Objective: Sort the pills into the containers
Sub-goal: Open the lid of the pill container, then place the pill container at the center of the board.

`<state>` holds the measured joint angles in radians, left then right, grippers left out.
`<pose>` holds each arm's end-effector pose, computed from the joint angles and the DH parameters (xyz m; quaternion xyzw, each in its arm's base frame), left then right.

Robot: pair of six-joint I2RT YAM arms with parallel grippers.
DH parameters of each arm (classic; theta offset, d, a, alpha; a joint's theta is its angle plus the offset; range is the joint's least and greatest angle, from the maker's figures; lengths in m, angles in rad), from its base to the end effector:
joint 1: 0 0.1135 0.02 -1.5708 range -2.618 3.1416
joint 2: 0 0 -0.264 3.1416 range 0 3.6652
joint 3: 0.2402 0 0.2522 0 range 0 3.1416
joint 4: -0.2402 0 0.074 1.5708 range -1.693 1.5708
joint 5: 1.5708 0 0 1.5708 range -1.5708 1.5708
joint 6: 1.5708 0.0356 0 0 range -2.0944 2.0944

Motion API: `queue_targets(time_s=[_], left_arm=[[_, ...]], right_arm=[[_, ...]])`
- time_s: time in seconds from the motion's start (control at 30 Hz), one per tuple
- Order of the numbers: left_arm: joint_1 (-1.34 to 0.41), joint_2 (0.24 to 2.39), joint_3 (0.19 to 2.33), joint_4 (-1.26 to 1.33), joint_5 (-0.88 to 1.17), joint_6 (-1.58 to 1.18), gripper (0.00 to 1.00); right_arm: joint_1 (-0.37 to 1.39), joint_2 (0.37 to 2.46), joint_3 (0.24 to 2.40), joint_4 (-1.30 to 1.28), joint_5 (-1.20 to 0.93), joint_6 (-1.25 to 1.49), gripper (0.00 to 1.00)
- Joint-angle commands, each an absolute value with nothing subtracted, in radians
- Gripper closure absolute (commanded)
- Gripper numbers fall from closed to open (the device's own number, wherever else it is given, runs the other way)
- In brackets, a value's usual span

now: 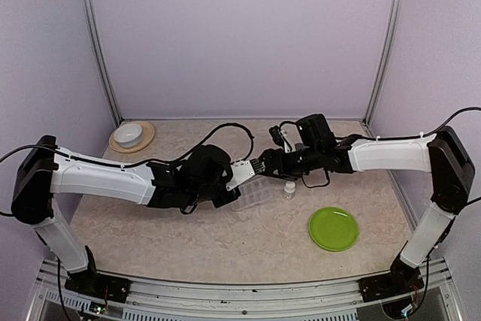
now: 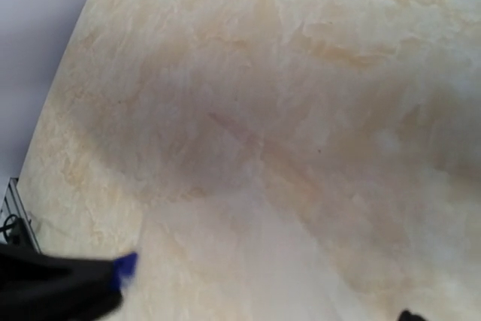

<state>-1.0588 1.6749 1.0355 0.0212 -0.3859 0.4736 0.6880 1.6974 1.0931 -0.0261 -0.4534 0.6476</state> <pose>0.1915 -0.3134 0.2160 0.5414 0.6894 0.0334 0.4800 0.2795 0.2499 0.2231 -0.1194 0.8664 0.4307 0.2226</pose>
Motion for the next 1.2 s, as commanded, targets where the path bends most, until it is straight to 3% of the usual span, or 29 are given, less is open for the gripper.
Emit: queue_targets(time_s=[0.0, 0.2, 0.57, 1.17], left_arm=[[-1.040, 1.693, 1.103, -0.070, -0.367, 0.428, 1.00], [-1.014, 1.706, 1.148, -0.136, -0.353, 0.393, 1.00], [-0.972, 1.758, 1.232, -0.245, -0.289, 0.344, 1.00], [-0.941, 1.854, 1.350, -0.360, -0.255, 0.323, 1.00]], right_arm=[[0.668, 1.633, 1.037, -0.018, -0.434, 0.614, 0.12], [0.654, 1.545, 0.971, 0.018, -0.419, 0.582, 0.14], [0.660, 1.508, 0.860, 0.212, -0.529, 0.490, 0.38], [0.712, 1.814, 0.960, 0.371, -0.595, 0.547, 0.41]])
